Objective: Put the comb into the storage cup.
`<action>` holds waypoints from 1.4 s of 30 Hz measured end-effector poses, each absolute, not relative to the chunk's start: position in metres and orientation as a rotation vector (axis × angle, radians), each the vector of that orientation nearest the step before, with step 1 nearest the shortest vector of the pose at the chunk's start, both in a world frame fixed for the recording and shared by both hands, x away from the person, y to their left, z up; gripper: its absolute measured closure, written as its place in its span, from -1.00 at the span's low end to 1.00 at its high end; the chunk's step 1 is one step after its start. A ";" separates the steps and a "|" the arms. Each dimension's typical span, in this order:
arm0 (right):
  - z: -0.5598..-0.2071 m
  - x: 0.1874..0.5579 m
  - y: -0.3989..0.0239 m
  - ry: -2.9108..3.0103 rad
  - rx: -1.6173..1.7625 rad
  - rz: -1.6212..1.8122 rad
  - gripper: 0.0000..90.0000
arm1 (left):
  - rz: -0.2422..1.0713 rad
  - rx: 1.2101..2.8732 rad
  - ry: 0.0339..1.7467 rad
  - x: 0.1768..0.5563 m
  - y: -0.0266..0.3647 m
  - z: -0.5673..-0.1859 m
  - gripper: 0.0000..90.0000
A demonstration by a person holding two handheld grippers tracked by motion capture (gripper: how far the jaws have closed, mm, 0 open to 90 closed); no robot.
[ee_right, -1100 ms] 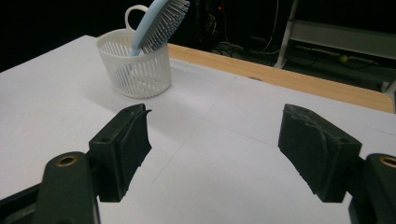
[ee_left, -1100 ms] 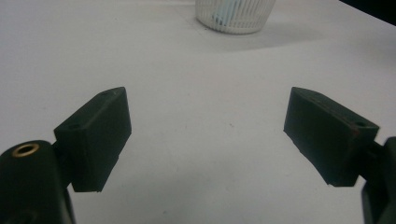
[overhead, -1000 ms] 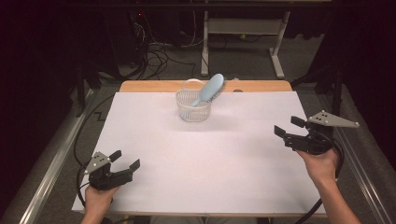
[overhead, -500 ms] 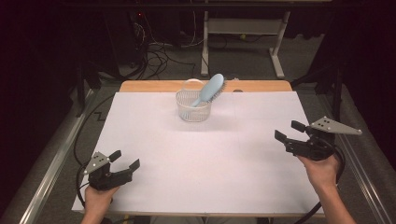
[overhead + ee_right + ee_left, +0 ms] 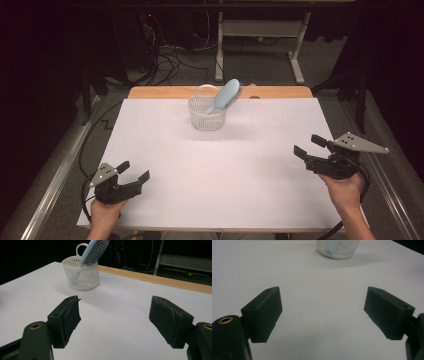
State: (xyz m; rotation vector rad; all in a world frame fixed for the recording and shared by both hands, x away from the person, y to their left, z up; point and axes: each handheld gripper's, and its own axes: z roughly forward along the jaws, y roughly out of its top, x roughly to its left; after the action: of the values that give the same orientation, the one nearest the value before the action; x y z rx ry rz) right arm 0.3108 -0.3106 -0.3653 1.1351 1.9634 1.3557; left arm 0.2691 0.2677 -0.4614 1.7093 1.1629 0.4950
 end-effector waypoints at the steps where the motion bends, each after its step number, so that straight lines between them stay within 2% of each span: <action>1: -0.366 0.310 -0.311 1.962 1.134 1.359 -0.44 | 0.495 1.709 1.163 0.269 0.268 -0.461 -0.68; 42: -0.406 0.284 -0.326 1.897 1.209 1.372 -0.50 | 0.497 1.706 1.161 0.269 0.267 -0.461 -0.68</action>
State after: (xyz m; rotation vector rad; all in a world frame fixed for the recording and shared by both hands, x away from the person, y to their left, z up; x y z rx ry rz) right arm 0.2840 -0.3260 -0.4064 1.2086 1.8973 1.3721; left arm 0.2686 0.2675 -0.4611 1.7056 1.1609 0.4966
